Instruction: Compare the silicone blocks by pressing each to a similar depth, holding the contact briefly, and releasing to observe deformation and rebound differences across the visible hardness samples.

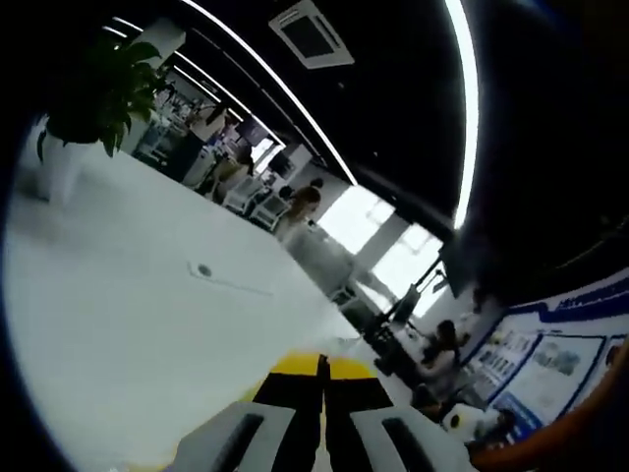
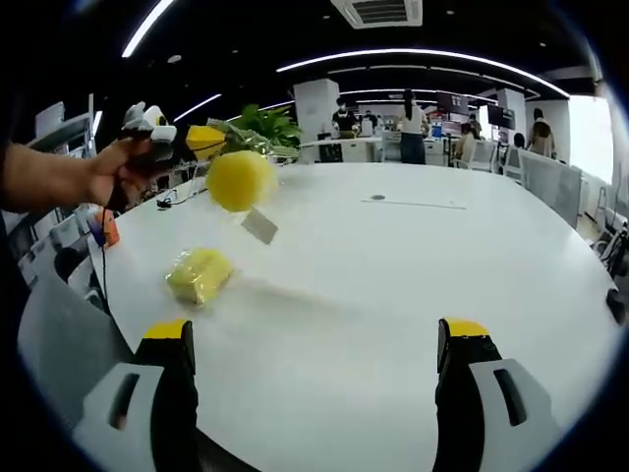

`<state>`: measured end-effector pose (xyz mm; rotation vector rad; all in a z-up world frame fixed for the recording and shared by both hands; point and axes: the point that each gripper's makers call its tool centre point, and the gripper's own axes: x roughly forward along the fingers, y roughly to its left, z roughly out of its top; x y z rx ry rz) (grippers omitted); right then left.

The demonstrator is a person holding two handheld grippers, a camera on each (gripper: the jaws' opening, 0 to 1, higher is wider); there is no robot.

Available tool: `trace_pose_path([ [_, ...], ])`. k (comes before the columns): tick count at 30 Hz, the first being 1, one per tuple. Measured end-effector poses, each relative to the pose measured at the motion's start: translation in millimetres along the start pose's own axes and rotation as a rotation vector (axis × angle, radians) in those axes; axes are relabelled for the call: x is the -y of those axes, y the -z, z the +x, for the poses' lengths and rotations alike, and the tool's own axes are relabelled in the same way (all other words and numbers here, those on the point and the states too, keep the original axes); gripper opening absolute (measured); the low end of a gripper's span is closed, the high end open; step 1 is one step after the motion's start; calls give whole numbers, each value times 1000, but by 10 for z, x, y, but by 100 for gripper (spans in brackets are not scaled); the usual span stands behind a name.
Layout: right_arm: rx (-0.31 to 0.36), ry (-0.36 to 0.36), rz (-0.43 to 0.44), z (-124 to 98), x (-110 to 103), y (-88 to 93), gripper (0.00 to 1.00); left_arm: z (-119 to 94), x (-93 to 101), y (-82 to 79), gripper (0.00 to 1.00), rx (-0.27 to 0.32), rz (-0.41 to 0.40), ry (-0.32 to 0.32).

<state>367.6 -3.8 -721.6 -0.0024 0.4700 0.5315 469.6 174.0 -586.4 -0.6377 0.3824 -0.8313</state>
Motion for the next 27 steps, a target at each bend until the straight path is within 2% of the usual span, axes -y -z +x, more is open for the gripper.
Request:
trace_pose_path([
  [2,-2,1,-1,0,1,3,96,-56,52,-69,0,13,0,8],
  [7,-9,-5,-9,9,-12,15,96,-185,111,-105,0,18,34,16],
  [10,-11,-5,-11,7,-20,15,96,-234,164,-166,0,36,24,26],
  [13,-17,-8,-13,11,-24,27,96,-265,298,-195,0,53,20,48],
  [20,-8,-22,-17,13,-52,-1,96,-281,504,-185,0,64,13,80],
  [27,-9,-18,-23,14,-40,10,96,-333,551,-205,0,66,11,107],
])
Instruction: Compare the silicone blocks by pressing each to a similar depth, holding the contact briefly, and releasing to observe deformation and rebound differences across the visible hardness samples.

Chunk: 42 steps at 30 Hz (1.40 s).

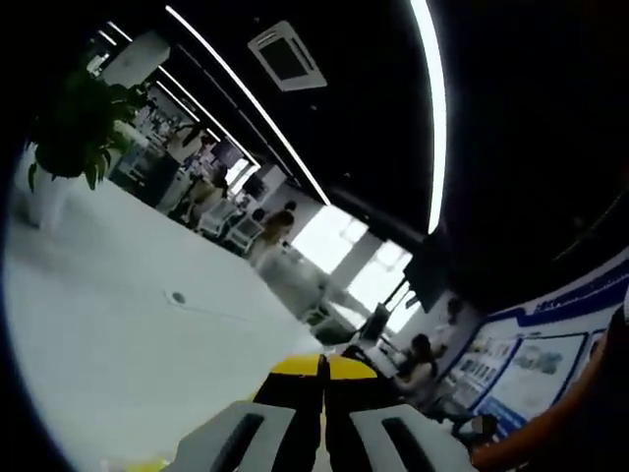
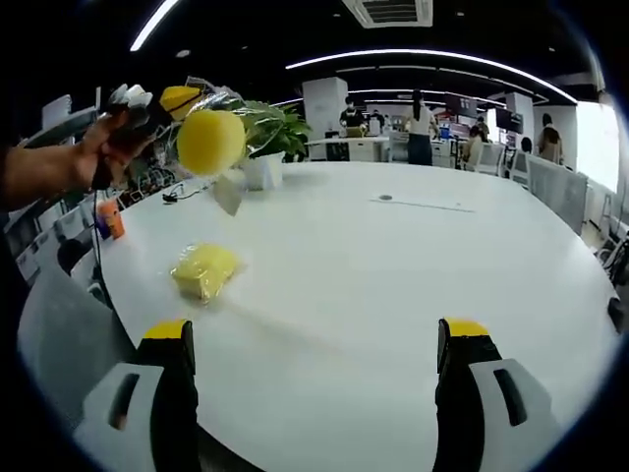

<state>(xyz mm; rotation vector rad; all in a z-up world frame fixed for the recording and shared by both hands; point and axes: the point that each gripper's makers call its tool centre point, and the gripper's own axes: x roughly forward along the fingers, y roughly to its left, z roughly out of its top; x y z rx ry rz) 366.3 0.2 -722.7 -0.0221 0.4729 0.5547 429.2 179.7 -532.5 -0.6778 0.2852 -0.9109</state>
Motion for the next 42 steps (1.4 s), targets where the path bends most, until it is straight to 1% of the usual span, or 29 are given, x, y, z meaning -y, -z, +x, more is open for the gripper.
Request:
trace_pose_path([
  [6,5,-4,-9,-7,-17,-17,96,-69,103,-64,0,21,-1,22],
  [8,25,7,2,-25,8,-66,96,-100,145,-73,0,24,2,26],
  [10,47,1,-9,-39,-3,-111,96,-114,157,-75,0,24,4,29],
  [11,79,-1,-65,-35,2,-173,96,-126,158,-78,0,23,5,31],
  [12,103,-2,-141,-46,-13,-220,96,-137,160,-80,0,22,8,33],
  [14,92,-28,-111,-39,-84,-205,96,-150,166,-77,0,19,6,33],
  [17,115,-59,-140,-47,-158,-322,96,-163,184,-61,0,12,10,35],
  [18,129,-78,-126,-51,-191,-400,96,-168,190,-51,0,8,10,37],
  [21,161,-119,-131,-46,-258,-584,96,-179,193,-25,0,0,14,37],
  [23,176,-154,-107,-40,-321,-707,96,-186,204,-11,0,-4,15,38],
  [27,206,-188,-97,-27,-387,-886,96,-193,243,19,0,-12,24,44],
  [29,236,-236,-58,-16,-464,-1011,96,-205,273,33,0,-15,26,47],
  [31,243,-252,-54,-11,-502,-1072,96,-217,282,40,0,-17,28,47],
  [33,265,-300,-44,-10,-603,-1175,96,-229,295,46,0,-20,34,48],
  [36,270,-346,-38,16,-709,-1231,96,-241,310,49,0,-21,31,49],
  [40,265,-383,-32,86,-794,-1268,96,-249,330,57,0,-22,33,52],
  [42,283,-407,-5,99,-836,-1334,96,-251,334,58,0,-22,31,51],
])
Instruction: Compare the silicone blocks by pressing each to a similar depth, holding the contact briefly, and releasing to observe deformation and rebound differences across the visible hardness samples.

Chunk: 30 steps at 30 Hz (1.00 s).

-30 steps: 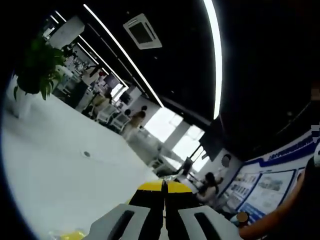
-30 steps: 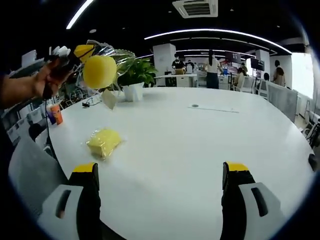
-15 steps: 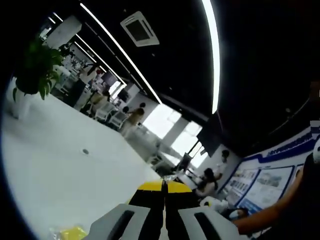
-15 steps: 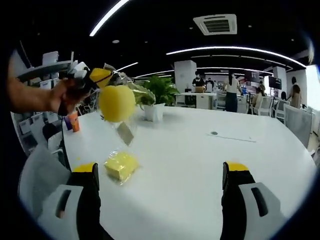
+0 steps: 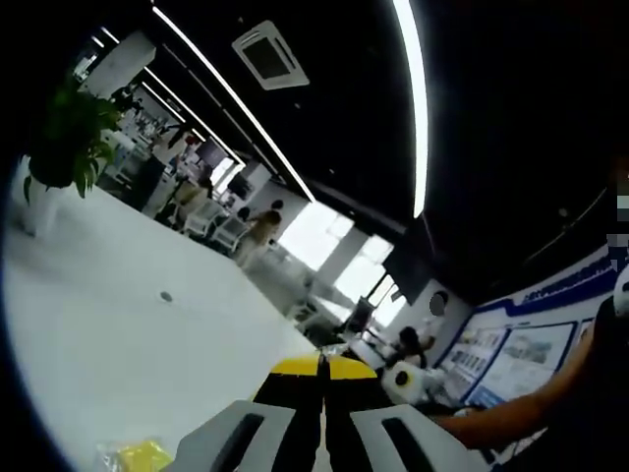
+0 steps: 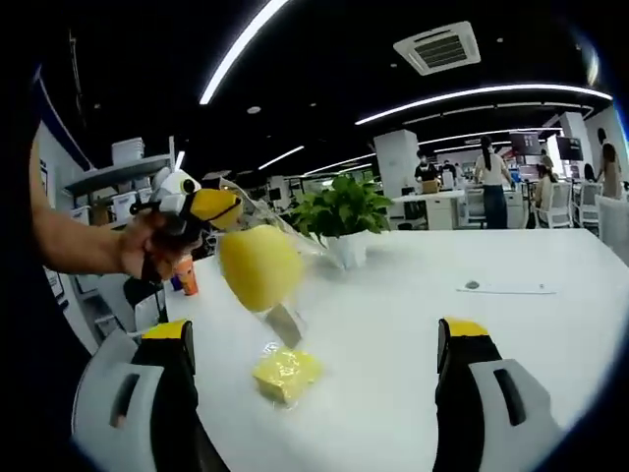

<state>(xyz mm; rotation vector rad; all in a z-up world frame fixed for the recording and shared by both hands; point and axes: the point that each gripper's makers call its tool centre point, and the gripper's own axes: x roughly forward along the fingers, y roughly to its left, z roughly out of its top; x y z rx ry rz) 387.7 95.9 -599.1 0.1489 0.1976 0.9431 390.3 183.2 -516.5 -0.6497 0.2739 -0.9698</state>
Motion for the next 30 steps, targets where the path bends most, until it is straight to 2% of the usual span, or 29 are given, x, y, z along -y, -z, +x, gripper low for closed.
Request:
trace_pose_path([
  [5,40,-40,2,79,-29,-99,96,17,31,15,0,-2,-9,8],
  [11,46,-85,-1,162,-79,-118,96,47,65,35,0,-6,-21,19],
  [14,63,-103,10,196,-93,-172,90,50,86,39,0,-8,-27,28],
  [17,60,-131,15,254,-131,-178,89,46,101,19,0,-3,-39,42],
  [20,50,-159,11,289,-185,-173,81,46,114,6,0,0,-44,51],
  [25,76,-207,27,354,-259,-225,70,57,127,11,0,-3,-57,65],
  [30,106,-234,68,395,-294,-264,64,93,152,38,0,-8,-63,72],
])
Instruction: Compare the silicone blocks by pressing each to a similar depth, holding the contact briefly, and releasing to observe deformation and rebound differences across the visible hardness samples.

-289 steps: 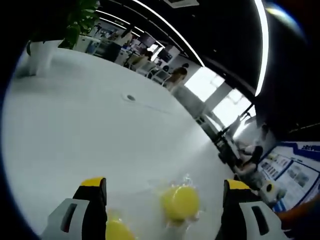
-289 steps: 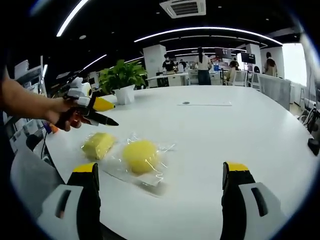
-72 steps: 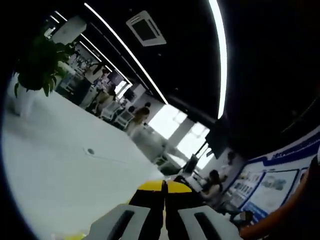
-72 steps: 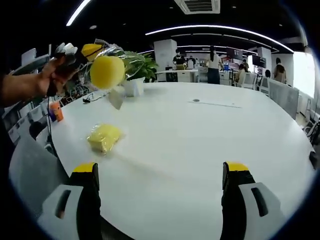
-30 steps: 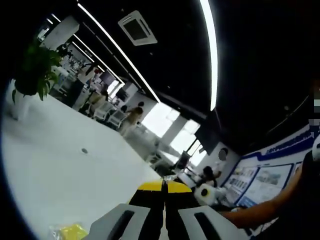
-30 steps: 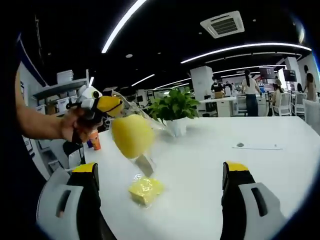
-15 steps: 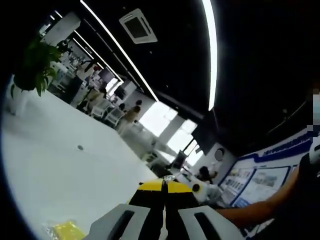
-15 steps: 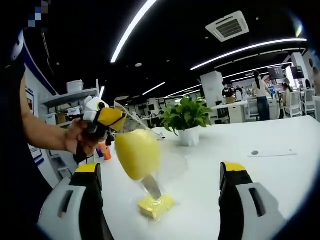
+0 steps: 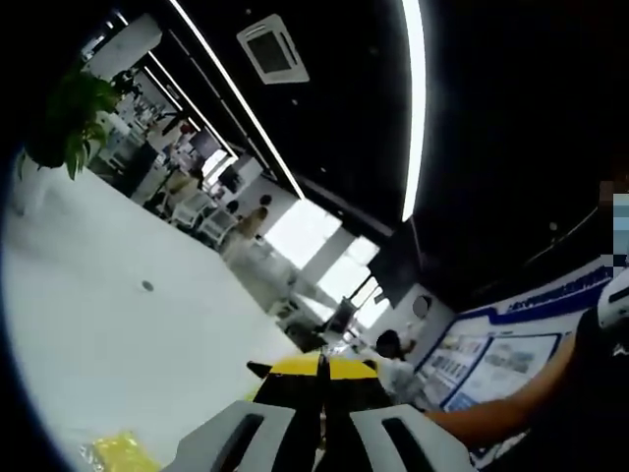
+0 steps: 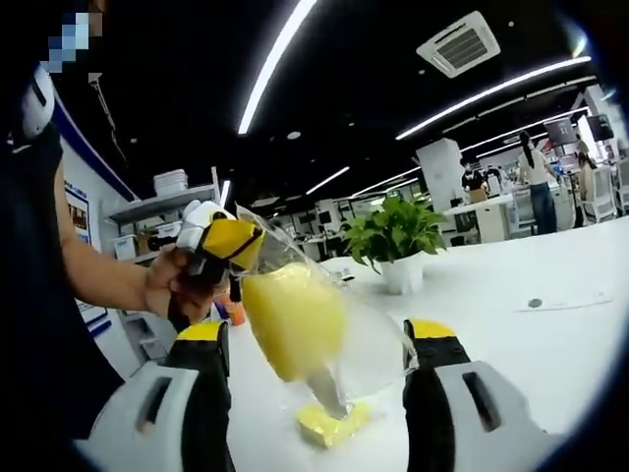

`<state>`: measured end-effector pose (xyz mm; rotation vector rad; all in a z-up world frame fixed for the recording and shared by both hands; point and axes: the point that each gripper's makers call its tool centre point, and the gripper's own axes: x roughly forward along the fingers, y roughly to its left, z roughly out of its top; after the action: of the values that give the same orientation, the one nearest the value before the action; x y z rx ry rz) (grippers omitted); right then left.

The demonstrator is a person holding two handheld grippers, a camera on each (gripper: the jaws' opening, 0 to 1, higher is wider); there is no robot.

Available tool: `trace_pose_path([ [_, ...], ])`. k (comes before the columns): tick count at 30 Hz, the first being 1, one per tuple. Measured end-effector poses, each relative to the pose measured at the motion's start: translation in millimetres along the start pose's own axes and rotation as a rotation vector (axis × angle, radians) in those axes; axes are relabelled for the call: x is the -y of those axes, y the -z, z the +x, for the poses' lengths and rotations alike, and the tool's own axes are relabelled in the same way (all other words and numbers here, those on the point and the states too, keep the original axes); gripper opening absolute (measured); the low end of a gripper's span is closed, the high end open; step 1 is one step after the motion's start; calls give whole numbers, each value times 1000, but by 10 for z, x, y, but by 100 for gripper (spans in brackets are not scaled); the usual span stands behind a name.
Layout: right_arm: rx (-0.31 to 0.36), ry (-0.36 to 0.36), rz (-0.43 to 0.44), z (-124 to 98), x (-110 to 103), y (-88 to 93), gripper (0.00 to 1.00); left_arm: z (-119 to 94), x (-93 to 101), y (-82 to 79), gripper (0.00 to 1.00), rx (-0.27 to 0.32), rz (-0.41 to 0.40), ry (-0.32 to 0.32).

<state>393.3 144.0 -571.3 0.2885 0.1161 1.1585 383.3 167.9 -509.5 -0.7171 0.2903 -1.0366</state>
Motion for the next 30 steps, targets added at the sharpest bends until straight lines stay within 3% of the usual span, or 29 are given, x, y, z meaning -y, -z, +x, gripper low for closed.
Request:
trace_pose_path([
  [5,11,-7,32,-50,15,6,47,8,16,-20,0,8,-17,12],
  [10,0,-14,59,-59,3,73,48,30,45,6,0,1,-27,27],
  [13,24,-20,82,-81,5,70,43,48,58,11,0,2,-29,29],
  [17,-5,-17,-9,-65,-44,85,32,27,23,-4,0,8,-33,18],
  [21,-39,-38,-29,-48,-121,89,23,-53,-59,-67,0,24,-28,-13],
  [30,-119,-59,55,-50,-264,104,15,-144,-92,-82,0,40,-19,-36],
])
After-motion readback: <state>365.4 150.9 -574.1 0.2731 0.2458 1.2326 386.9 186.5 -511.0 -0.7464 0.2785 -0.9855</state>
